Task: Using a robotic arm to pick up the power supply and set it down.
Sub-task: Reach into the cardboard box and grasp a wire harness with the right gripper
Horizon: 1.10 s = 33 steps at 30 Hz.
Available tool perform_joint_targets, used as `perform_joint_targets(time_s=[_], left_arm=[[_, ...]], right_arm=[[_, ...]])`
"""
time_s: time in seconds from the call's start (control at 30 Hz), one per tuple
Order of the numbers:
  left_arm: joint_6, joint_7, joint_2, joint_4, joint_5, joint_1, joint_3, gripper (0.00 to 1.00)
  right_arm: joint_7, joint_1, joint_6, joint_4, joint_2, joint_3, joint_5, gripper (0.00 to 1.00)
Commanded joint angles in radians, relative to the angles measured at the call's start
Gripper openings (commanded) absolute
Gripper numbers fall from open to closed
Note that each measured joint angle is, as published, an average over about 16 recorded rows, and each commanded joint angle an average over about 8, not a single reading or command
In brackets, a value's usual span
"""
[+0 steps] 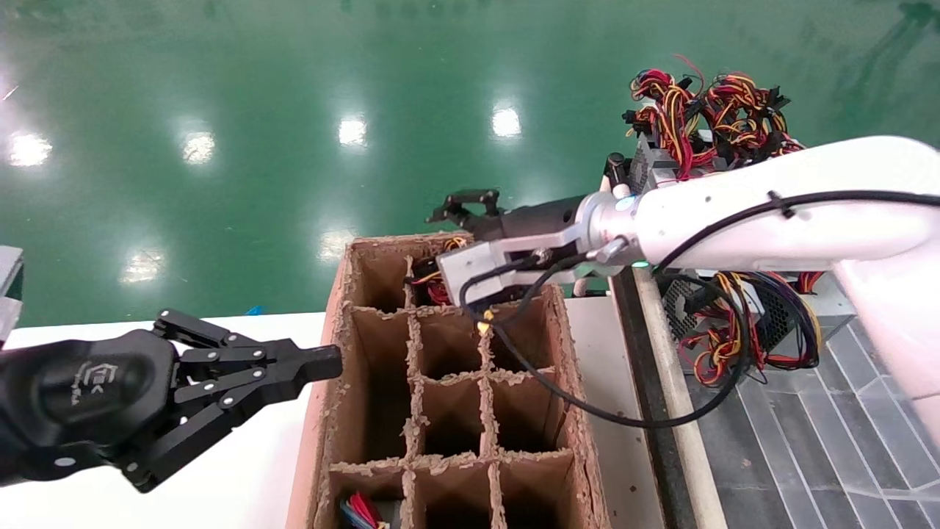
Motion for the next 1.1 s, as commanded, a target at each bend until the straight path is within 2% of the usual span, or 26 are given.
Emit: perform_joint_targets(time_s=[0.03,0.37,0.73,1.1], left_arm=[[0.000,0.000,0.000,0.000,0.000,0.000,0.000,0.00],[0.000,0.000,0.000,0.000,0.000,0.000,0.000,0.00],[0.000,0.000,0.000,0.000,0.000,0.000,0.000,0.00],[0.000,0.000,0.000,0.000,0.000,0.000,0.000,0.00]], right_arm=[[-0.012,-0.003,0.008,-0.007,-0.009,-0.007,-0.012,0.00],[-0.033,-0.013,0.016,0.010,-0.004,-0.011,-0.020,0.00],[0.025,-0.027,-0.010,0.070,0.031,-0.030,-0.061,0.00],[0.066,-0.045,0.006,0.131,0.058,-0.029,-0.084,0.00]])
